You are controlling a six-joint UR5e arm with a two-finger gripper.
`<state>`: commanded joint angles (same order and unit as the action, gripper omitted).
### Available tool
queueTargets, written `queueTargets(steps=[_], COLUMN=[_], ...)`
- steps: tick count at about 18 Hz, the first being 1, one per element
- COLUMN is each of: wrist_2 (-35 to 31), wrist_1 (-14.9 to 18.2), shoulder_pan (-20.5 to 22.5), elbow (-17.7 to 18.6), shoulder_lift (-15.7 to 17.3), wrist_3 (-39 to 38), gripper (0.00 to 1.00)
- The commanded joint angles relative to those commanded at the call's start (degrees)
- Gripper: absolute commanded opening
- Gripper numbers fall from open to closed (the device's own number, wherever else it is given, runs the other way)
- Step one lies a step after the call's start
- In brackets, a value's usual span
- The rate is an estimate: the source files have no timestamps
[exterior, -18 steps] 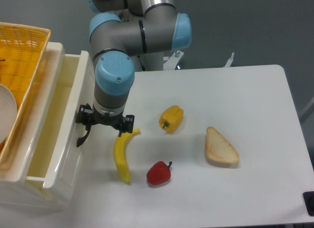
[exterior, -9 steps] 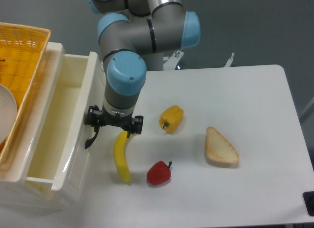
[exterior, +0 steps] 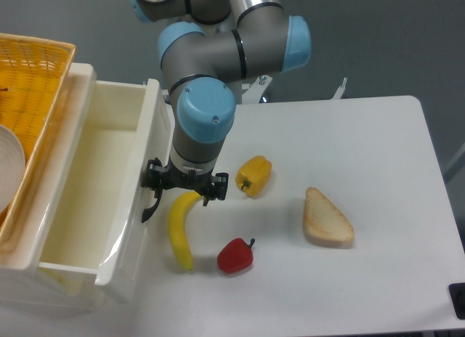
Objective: Slide the top white drawer open
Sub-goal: 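Pull the handle with the gripper, sliding the top white drawer outward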
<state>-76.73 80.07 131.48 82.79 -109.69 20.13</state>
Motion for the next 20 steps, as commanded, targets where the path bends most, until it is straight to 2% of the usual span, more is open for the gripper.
queueTargets(steps=[20], wrist_2=[0.2], wrist_1=[0.1], shoulder_pan=[2.5], elbow=[-0.2], shoulder_lift=[-0.1], wrist_3=[1.6], gripper=[1.00])
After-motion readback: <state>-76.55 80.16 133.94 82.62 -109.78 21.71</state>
